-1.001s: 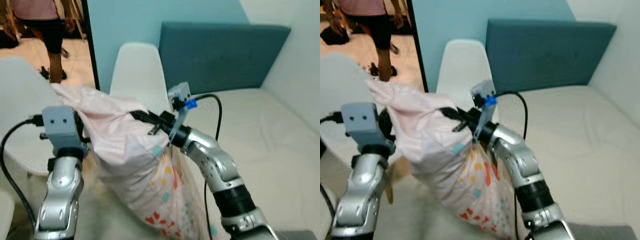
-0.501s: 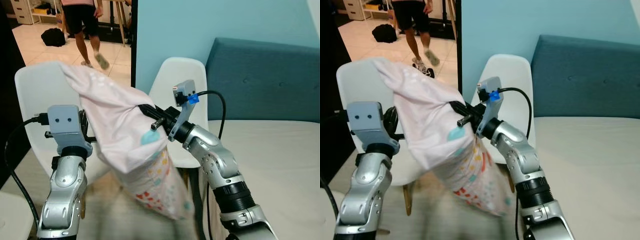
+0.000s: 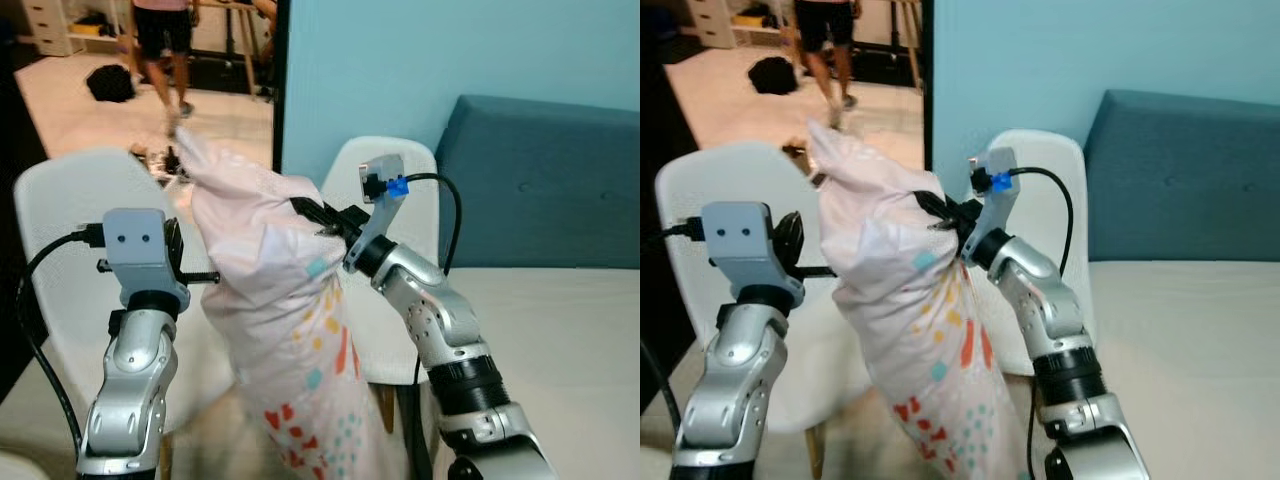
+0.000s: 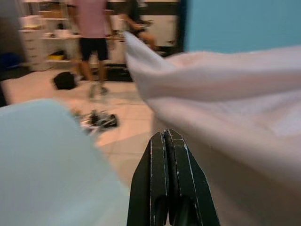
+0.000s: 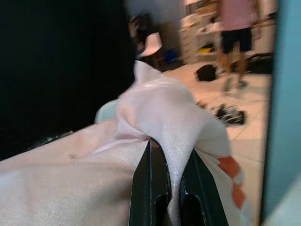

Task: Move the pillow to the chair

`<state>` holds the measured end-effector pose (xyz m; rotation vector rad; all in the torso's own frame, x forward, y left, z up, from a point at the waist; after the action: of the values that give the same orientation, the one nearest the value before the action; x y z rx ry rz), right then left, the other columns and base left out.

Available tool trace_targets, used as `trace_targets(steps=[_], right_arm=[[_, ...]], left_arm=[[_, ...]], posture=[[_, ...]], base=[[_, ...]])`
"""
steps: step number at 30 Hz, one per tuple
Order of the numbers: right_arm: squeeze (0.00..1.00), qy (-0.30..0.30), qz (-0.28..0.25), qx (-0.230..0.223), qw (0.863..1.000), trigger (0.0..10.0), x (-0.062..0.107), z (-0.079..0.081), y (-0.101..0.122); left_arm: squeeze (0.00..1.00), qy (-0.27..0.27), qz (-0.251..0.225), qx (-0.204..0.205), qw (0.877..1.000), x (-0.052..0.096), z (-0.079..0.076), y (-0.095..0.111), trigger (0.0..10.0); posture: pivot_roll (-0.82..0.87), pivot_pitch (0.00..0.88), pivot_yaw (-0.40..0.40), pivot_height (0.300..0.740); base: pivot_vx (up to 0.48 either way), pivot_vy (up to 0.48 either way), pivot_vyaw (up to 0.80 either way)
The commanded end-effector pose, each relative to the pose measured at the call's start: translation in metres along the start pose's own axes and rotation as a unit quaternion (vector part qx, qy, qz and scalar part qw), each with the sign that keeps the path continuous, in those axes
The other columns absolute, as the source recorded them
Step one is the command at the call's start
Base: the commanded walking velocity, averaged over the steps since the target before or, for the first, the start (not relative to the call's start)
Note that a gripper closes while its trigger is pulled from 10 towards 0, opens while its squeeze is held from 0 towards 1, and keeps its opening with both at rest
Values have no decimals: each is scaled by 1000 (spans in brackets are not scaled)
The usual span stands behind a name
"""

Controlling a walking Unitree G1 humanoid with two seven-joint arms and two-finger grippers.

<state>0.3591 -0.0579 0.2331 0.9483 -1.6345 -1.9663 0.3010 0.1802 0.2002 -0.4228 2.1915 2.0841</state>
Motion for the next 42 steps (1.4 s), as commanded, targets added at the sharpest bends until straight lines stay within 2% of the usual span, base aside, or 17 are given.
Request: trace_targets(steps=[1,13,14,15,16,18,20,21,22,23,26,27,28,29,34,39,42], right_arm=[[0,-8,-52,10,999,10000,1,-7,26],[0,-14,-61,8,998,10000,-1,-12,32],[0,-22,-41,14,999,10000,-2,-15,26],[0,-38,19,63,997,10000,-2,-22,9],[0,-45,56,86,994,10000,0,-26,-2],[0,-49,79,100,991,10000,1,-28,-8],[0,-94,170,155,969,10000,11,-47,-34],[0,-94,170,155,969,10000,11,-47,-34],[0,-113,200,174,958,10000,17,-55,-42],[0,-113,200,174,958,10000,17,-55,-42],[0,-168,273,237,917,10000,37,-83,-59],[0,-168,273,237,917,10000,37,-83,-59],[0,-169,282,258,908,10000,40,-87,-61],[0,-164,279,270,907,10000,37,-88,-61],[0,-158,269,284,907,10000,31,-88,-59],[0,-147,249,309,906,10000,8,-83,-50],[0,-141,243,317,906,10000,2,-80,-47]], left_arm=[[0,-17,2,-1,1000,1,-9,-1,10000],[0,-16,0,1,1000,-1,-10,-1,10000],[0,-17,-3,3,1000,-1,-10,-1,10000],[0,-13,3,8,1000,-1,-10,-2,10000],[0,-11,6,8,1000,-2,-10,-3,10000],[0,-10,8,8,1000,-2,-10,-4,10000],[0,-9,10,6,1000,0,-9,-5,10000],[0,-9,10,6,1000,0,-9,-5,10000],[0,-9,11,6,1000,0,-9,-5,10000],[0,-9,11,6,1000,0,-9,-5,10000],[0,-9,15,4,1000,2,-10,-7,10000],[0,-9,15,4,1000,2,-10,-7,10000],[0,-10,17,4,1000,3,-10,-7,10000],[0,-12,19,4,1000,4,-11,-8,10000],[0,-14,21,4,1000,6,-12,-8,10000],[0,-15,28,1,999,11,-11,-8,10000],[0,-14,30,2,999,12,-12,-8,10000]], posture=[[-1,0,-62,735],[-4,0,-61,735],[-4,0,-61,735],[-2,0,-63,735],[-2,0,-63,735],[-2,0,-63,735],[-1,0,-65,735],[-1,0,-65,735],[1,0,-66,735],[1,0,-66,735],[2,0,-64,735],[2,0,-64,735],[1,0,-61,735],[2,0,-60,735],[7,0,-59,735],[22,0,-62,735],[31,0,-66,735]], base=[[480,0,-738],[480,0,-733],[341,0,-619],[0,0,0],[0,0,0],[0,0,0],[0,0,0],[0,0,0],[0,0,0],[0,0,0],[0,0,0],[0,0,0],[0,0,0],[0,0,0],[0,0,0],[0,0,0],[0,0,0]])
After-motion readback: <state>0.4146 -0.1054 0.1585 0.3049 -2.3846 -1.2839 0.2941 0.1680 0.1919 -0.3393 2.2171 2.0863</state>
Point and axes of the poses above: a point about 5 cm out from each wrist's last joint towards the gripper, its own x axis pointing back from the gripper into the wrist, its own y axis along the axis of the wrist's last joint, z = x × y, the point moved 2 cm from there along -x, pointing out of the wrist towards the gripper, and after that the axes turned 5 degrees about x, right-handed, at the moved point
